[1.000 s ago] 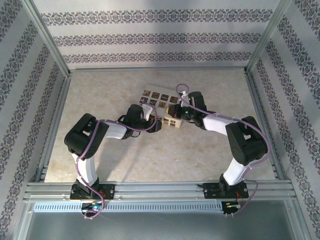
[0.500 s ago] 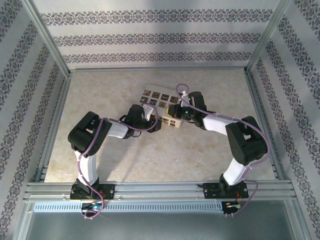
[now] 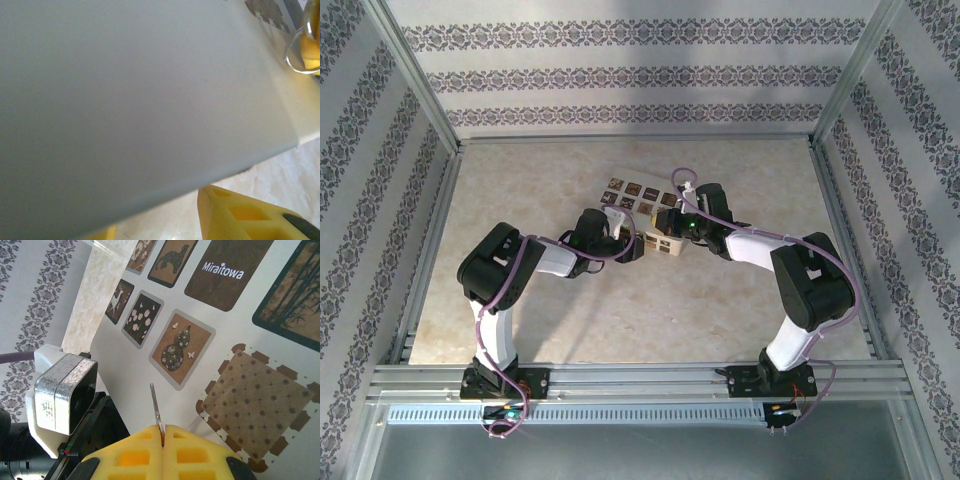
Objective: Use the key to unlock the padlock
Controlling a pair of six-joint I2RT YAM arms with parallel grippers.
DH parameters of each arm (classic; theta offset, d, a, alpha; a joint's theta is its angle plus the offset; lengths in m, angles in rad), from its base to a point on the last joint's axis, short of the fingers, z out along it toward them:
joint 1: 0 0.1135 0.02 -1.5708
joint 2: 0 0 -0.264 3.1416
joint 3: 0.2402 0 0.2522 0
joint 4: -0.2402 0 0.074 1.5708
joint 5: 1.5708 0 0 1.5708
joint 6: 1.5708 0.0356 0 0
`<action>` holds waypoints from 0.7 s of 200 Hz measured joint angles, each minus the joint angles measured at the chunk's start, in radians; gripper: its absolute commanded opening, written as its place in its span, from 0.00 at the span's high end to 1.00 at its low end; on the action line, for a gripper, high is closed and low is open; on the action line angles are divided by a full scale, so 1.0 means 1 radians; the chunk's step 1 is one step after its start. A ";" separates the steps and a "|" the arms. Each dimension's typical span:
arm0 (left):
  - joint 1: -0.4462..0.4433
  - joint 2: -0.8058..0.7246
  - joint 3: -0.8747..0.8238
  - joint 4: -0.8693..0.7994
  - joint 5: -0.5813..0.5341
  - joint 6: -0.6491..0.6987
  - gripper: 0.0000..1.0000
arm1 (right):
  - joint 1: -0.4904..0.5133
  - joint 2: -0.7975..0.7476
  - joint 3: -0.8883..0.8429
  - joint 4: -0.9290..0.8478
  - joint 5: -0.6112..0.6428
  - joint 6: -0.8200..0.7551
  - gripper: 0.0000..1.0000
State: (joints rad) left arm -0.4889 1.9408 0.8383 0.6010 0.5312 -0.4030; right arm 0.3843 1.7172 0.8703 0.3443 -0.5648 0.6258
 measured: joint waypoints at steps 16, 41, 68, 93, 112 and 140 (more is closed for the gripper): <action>0.000 0.008 0.000 0.019 -0.004 -0.020 0.55 | 0.000 0.000 0.000 0.000 0.001 0.000 1.00; -0.001 0.011 0.001 0.028 -0.011 -0.041 0.55 | 0.005 0.000 0.000 0.001 0.008 0.000 1.00; -0.002 0.015 0.010 0.027 -0.026 -0.060 0.57 | 0.010 0.000 0.000 0.005 0.018 0.000 1.00; -0.002 0.022 0.021 0.026 -0.047 -0.082 0.59 | 0.013 0.000 0.000 0.005 0.023 0.000 1.00; -0.004 0.027 0.032 0.019 -0.062 -0.095 0.60 | 0.013 0.000 0.000 0.005 0.023 0.000 1.00; -0.010 0.029 0.048 0.005 -0.084 -0.103 0.63 | 0.018 0.000 0.001 0.005 0.026 0.000 1.00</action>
State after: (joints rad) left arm -0.4984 1.9694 0.8864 0.6064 0.4477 -0.5060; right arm 0.4023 1.7172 0.8711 0.3492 -0.5385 0.6258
